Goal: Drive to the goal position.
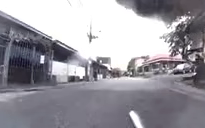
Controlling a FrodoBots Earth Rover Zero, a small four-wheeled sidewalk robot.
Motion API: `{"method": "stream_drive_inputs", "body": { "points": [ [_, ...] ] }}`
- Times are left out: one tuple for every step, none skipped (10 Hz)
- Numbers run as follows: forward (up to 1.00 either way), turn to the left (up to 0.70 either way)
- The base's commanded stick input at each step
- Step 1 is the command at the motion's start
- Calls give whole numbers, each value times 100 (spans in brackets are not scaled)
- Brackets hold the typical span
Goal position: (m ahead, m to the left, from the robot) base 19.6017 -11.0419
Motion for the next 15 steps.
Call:
{"method": "stream_drive_inputs", "body": {
  "points": [
    [85,-29],
    [85,-34],
    [85,-34],
    [85,-34],
    [85,-34],
    [85,-34],
    [85,-34],
    [85,-34],
    [85,-34],
    [85,-34],
    [85,-29],
    [85,-27],
    [85,-28],
    [85,-29],
    [85,-29]
  ]
}}
